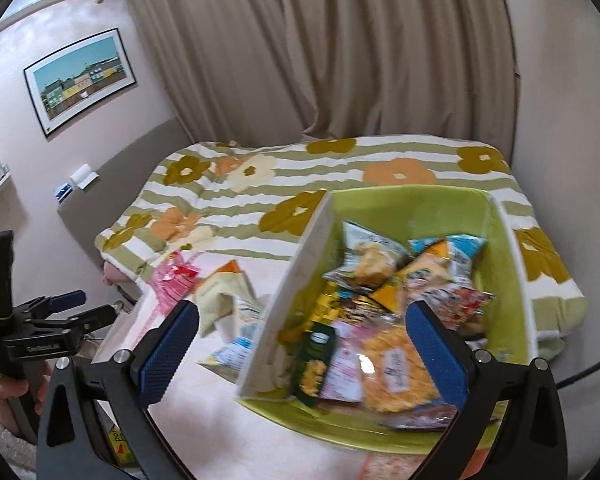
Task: Organize snacks
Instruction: 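Move both tools back over the remaining snacks on the table, then grasp the pink candy bag with the left gripper while the right grasps the orange-cream bag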
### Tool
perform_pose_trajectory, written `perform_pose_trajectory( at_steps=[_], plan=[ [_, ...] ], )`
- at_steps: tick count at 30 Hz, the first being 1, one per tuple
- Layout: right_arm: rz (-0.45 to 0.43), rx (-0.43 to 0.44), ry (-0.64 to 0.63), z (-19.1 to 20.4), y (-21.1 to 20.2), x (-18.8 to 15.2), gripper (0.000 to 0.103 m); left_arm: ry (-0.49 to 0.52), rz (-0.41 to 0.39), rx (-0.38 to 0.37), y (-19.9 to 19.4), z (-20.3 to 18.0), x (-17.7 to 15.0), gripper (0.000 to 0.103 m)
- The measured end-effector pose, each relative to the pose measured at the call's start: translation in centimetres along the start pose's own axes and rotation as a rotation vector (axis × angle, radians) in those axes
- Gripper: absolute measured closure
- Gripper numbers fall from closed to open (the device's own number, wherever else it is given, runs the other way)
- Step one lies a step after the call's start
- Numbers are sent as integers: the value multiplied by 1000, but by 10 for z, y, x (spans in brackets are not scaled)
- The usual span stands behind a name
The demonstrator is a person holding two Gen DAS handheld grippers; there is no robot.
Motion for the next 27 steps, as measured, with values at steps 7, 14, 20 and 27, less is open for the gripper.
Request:
perform_pose_trajectory(
  at_steps=[7, 14, 20, 27],
  plan=[
    [51, -19, -21, 50, 40, 21, 0, 2, 53, -8, 34, 55, 34, 6],
    [113, -3, 61, 101, 104, 40, 0, 86, 133, -32, 79, 96, 64, 6],
    [183, -50, 145, 128, 159, 41, 0, 175, 216, -79, 131, 121, 87, 6],
    [255, -150, 251, 140, 211, 23, 0, 287, 299, -137, 191, 122, 88, 6]
  ],
)
Point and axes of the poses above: each gripper's, at about its wrist camera, not at the fingertips, and y roughly the way its jaws point, z to its left, x to its top, the point moved 2 cm from there along y, roughly the way its jaws point, and after that the axes turned 13 degrees about -y, right-handed, at the moved point
